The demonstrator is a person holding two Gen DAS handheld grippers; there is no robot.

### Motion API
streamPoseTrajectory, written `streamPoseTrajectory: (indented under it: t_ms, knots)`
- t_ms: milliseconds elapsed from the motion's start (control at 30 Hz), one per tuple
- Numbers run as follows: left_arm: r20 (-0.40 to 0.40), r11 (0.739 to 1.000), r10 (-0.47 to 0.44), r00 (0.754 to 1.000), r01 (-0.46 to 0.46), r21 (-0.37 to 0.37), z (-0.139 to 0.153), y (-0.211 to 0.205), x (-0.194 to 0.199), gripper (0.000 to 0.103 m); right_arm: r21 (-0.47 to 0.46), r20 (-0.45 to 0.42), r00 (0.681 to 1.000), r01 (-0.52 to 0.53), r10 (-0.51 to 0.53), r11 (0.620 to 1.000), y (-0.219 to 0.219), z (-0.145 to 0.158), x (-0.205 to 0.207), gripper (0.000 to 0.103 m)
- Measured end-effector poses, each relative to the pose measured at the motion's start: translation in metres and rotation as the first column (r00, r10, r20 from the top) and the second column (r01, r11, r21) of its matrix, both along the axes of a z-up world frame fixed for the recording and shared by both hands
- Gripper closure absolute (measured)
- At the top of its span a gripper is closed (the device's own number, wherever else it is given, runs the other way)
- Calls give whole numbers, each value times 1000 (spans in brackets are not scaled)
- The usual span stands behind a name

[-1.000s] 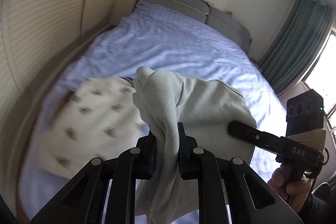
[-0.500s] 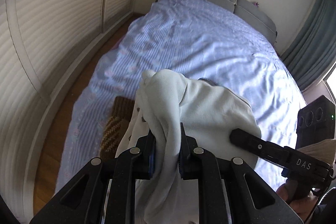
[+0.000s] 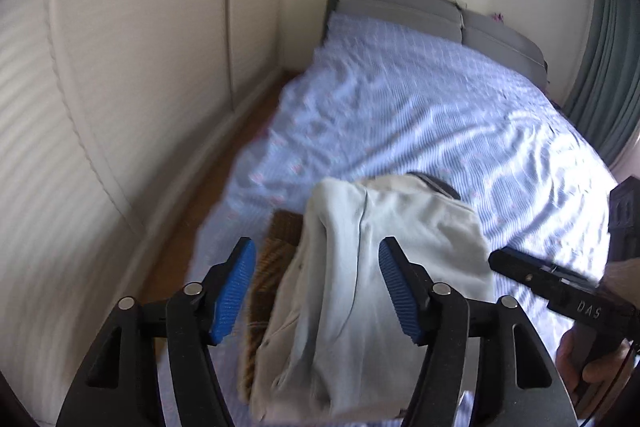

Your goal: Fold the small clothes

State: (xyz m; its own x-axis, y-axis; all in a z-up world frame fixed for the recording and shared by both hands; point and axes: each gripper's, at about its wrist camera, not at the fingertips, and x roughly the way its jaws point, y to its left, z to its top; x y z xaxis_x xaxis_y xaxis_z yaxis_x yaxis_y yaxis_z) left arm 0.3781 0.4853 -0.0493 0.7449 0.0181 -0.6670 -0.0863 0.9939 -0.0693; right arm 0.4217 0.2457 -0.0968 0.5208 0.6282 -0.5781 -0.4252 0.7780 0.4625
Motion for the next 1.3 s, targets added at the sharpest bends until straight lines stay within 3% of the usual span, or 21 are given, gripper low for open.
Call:
streamPoseTrajectory:
  t_ms: [100,233,367,433,567,667,800,1033,1300]
  knots:
    - [82,1000,-24,996,26,-17,6,-15,-25,28,-26,116,990,-73,76,997,3,12,-4,44]
    - [95,998,-38,995,43,-51,-14,-31,-35,27,-116,169,963,-193,211,974,24,18,8,44]
    - [57,992,-5,998,12,-126,-47,-31,-32,27,-175,152,932,-302,329,937,47,7,17,44]
    - [57,993,9,998,-2,-120,-56,-32,-31,26,-217,127,922,-334,365,917,52,4,10,44]
    - [30,994,28,999,-24,-105,-70,-30,-27,23,-243,63,929,-340,364,909,60,-11,22,44]
    - [28,995,37,999,-34,-94,-74,-30,-27,23,-234,65,931,-335,358,913,59,-10,22,44]
    - [57,993,53,997,-46,-110,-62,-34,-39,23,-226,129,937,-290,323,930,49,2,10,44]
    - [133,997,77,988,-74,-32,-13,-68,-89,23,-226,281,932,-167,228,960,-11,46,-50,44]
    - [153,996,64,986,-72,52,47,-167,-159,20,-265,354,927,-26,122,964,-124,90,-144,44]
